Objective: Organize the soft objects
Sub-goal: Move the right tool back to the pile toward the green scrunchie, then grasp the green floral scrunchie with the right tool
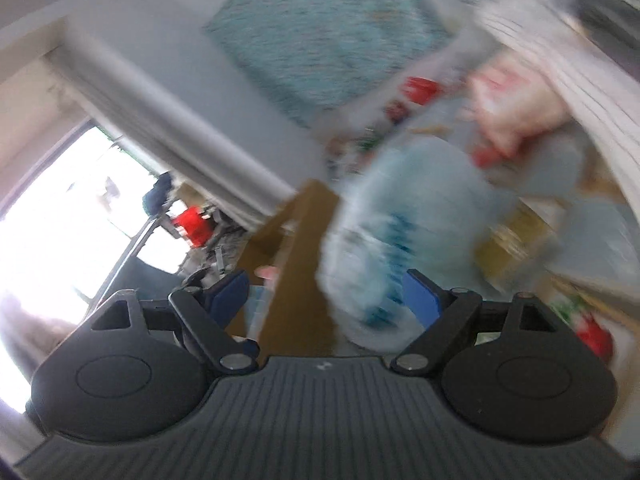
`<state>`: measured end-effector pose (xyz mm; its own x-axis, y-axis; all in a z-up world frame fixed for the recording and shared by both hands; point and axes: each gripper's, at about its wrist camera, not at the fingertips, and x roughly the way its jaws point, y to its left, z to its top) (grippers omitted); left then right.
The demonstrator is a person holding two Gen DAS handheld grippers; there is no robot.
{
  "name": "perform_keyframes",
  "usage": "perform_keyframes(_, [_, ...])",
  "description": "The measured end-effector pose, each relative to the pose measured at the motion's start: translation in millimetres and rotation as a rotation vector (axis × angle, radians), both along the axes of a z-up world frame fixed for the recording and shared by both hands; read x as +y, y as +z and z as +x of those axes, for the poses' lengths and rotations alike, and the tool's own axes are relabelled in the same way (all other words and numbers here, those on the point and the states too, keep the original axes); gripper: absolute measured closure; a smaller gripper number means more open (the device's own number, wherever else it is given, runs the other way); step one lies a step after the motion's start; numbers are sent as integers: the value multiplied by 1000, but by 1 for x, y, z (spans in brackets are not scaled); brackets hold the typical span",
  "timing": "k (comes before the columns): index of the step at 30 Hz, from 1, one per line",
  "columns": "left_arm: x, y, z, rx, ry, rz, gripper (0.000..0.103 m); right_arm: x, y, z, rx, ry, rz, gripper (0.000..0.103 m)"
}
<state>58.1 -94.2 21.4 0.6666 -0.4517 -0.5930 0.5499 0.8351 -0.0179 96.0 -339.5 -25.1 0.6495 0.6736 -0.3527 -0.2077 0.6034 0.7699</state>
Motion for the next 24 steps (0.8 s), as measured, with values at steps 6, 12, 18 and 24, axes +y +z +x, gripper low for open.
perform_keyframes(6, [-35,-49,7,48,4,107,3,-10,-58,-2,103,-62,-6,27])
perform_keyframes(12, [-42,-74,21,50,25,157,8,-1,-84,7,120,-83,-92,41])
perform_keyframes(18, [-49,-84,34,46,36,192,10,10,-85,19,134,-65,-169,52])
perform_keyframes(24, [-49,-92,51,100,75,178,27,17,-92,23,157,-41,-183,64])
